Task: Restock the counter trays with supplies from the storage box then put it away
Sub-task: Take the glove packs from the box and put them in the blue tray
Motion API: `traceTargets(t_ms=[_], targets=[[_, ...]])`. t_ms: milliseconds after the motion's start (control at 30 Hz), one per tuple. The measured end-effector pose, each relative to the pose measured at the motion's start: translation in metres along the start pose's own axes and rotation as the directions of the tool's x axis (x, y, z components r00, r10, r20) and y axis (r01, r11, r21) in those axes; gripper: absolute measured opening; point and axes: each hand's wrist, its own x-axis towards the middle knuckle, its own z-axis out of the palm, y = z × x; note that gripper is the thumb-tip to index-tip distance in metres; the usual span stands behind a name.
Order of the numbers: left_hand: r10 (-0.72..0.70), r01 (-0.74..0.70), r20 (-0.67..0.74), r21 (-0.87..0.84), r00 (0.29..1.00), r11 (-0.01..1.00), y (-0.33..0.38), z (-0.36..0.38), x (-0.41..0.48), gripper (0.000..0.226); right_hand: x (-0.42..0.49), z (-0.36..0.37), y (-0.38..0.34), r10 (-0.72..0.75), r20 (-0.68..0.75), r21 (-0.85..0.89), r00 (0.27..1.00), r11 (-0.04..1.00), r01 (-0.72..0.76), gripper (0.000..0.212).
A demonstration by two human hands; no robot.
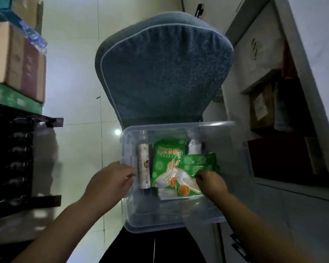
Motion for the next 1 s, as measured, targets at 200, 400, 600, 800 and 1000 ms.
traceTargets(t_ms=[200,400,600,800,1000], targets=[[0.063,-0.075,0.121,0.098,0.991,0.992,-0.005,0.044,0.034,0.016,0.079,0.033,0.022,-0.06,0.018,-0.144,0.998,0.988,0.062,0.031],[0.081,-0.097,0.109,0.148,0.991,0.984,-0.002,0.069,0.073,0.017,0.108,0.065,0.053,-0.106,0.085,-0.339,0.991,0.932,0.129,0.04],[0.023,-0.039,0.16,0.097,0.987,0.994,0.023,0.095,0.082,0.02,0.073,0.052,0.062,-0.22,-0.111,-0.229,0.969,0.955,0.191,0.009],[0.124,-0.158,0.261,0.113,0.957,0.981,0.067,0.121,0.089,0.048,0.034,0.014,0.04,-0.407,-0.267,-0.014,0.874,0.908,0.418,0.016],[0.0,-0.063,0.22,0.278,0.975,0.958,0.089,0.107,0.098,0.023,0.036,-0.012,0.012,-0.499,-0.444,0.061,0.744,0.812,0.581,0.022]])
